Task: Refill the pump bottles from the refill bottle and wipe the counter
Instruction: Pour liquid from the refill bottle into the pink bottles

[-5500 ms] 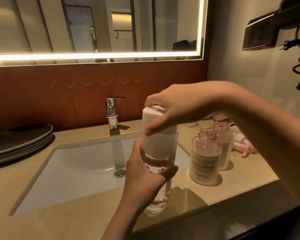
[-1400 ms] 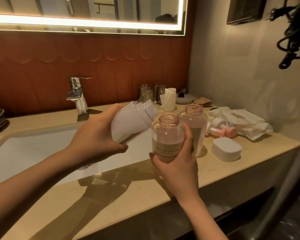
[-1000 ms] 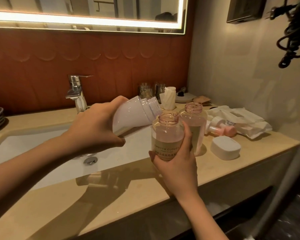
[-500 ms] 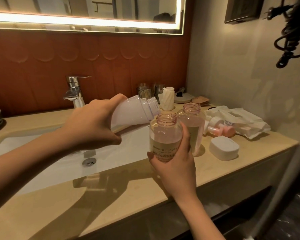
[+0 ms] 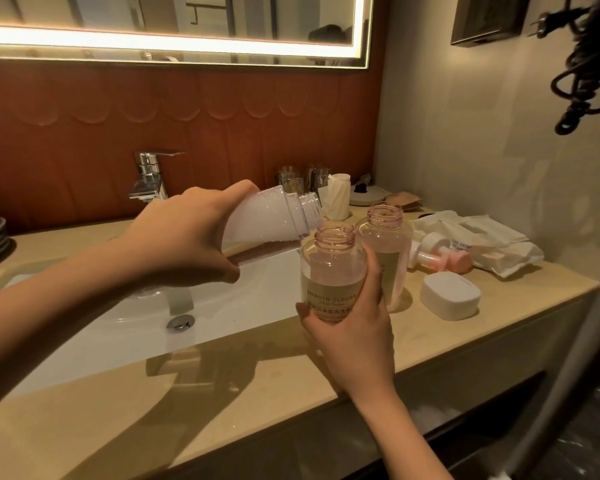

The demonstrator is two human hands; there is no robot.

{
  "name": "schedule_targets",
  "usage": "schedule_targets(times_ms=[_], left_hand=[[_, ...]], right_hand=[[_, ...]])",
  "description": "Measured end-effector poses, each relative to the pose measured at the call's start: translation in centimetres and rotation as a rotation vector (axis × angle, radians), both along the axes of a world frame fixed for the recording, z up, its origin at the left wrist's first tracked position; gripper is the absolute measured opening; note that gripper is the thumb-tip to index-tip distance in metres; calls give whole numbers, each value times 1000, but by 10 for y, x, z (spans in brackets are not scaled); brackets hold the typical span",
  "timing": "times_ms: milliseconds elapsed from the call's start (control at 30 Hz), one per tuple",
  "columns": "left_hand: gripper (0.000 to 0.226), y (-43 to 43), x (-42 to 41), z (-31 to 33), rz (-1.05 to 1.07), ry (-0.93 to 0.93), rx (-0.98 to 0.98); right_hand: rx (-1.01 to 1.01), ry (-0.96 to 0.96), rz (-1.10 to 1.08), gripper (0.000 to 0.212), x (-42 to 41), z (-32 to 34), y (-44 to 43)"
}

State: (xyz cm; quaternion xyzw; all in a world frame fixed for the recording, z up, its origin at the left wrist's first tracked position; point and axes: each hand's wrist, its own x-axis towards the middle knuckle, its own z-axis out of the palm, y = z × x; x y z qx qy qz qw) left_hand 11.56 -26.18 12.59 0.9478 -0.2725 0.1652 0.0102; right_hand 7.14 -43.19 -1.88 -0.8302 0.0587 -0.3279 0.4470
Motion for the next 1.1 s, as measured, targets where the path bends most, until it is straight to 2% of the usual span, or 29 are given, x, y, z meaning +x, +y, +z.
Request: schedule_targets(times_ms=[1100], left_hand=[[92, 1, 3, 9, 23, 13, 75]], right_hand=[[8, -11, 6, 105, 0, 0, 0]])
